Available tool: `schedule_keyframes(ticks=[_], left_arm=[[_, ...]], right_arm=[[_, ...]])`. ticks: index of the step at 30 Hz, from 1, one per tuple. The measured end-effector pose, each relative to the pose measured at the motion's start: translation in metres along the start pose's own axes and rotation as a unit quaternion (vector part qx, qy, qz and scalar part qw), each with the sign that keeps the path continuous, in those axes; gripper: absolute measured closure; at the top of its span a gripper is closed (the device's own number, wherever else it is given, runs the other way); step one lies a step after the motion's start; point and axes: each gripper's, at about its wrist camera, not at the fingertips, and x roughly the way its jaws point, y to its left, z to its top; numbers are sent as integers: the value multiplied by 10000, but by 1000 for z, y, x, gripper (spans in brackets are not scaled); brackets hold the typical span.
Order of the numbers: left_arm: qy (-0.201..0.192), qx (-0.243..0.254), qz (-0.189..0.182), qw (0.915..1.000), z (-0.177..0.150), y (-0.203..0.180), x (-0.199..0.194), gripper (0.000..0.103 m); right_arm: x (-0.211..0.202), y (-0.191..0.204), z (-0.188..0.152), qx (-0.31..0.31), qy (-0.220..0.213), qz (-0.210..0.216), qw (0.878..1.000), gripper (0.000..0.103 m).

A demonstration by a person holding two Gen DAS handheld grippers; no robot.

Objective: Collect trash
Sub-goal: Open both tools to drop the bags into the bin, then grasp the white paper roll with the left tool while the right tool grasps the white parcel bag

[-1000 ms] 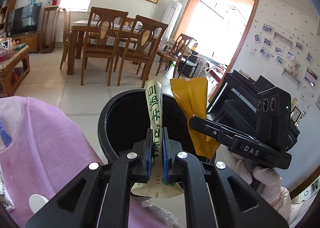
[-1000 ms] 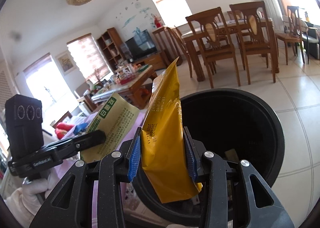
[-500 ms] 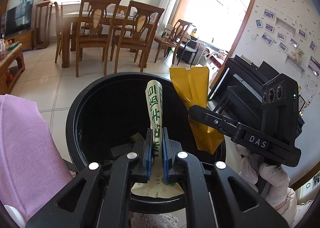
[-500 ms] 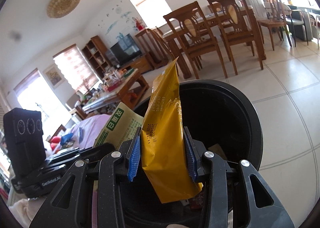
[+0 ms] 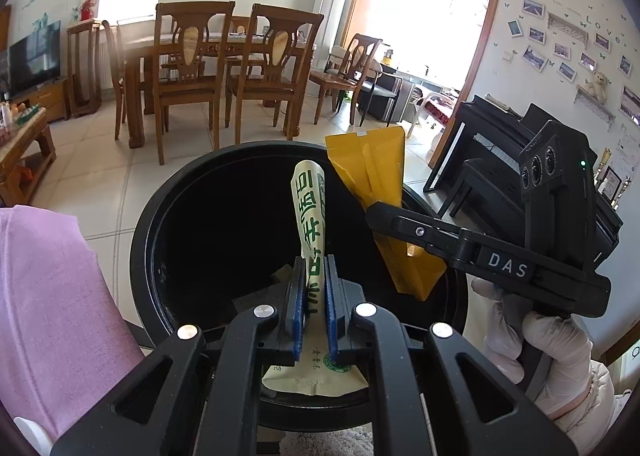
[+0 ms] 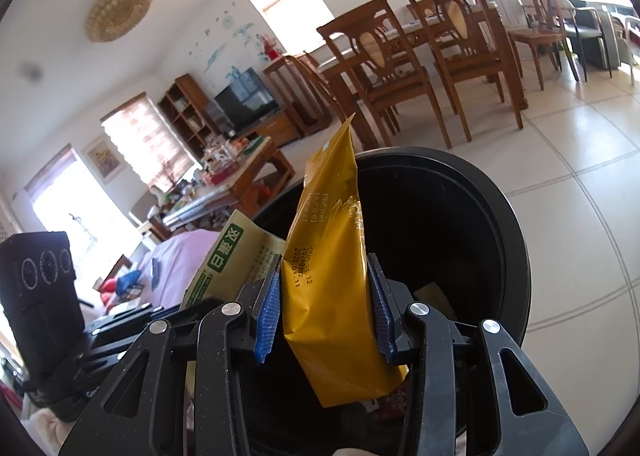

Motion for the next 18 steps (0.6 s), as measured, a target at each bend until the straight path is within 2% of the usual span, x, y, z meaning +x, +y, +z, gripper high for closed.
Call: schedule_keyframes(ticks=[3, 6, 7, 8, 10, 12, 15, 16, 18], left_arm=[[-29, 76, 53, 10000, 1, -8, -1, 91], [-46, 167, 145, 9997, 1, -18, -1, 90], [-32, 172, 199, 9996, 1, -19, -1, 85], [-36, 159, 247, 9996, 1, -19, -2, 80], [-167, 103, 391, 9990, 0, -19, -8, 39], [-455, 49, 575, 9973, -1, -17, -19, 22], [-593, 59, 652, 9961, 1, -15, -29, 12], [-622, 78, 744, 9953, 0, -15, -32, 8], [-670, 45, 883, 9938, -1, -13, -39, 6]], right_arm=[[1, 2, 0, -15, -1, -6, 10000, 57], [-2, 7, 1, -55, -81, -1, 10000, 35], [-3, 7, 1, -29, -99, 21, 9999, 33], [-4, 8, 1, -17, -103, 20, 9999, 33], [-6, 7, 2, 5, -131, 13, 9999, 33], [-9, 7, 2, 29, -149, 28, 9999, 33], [-13, 12, 2, 2, -194, 29, 9998, 32], [-15, 14, 3, 2, -213, 39, 9998, 29], [-18, 20, 5, -13, -256, 60, 9997, 25]])
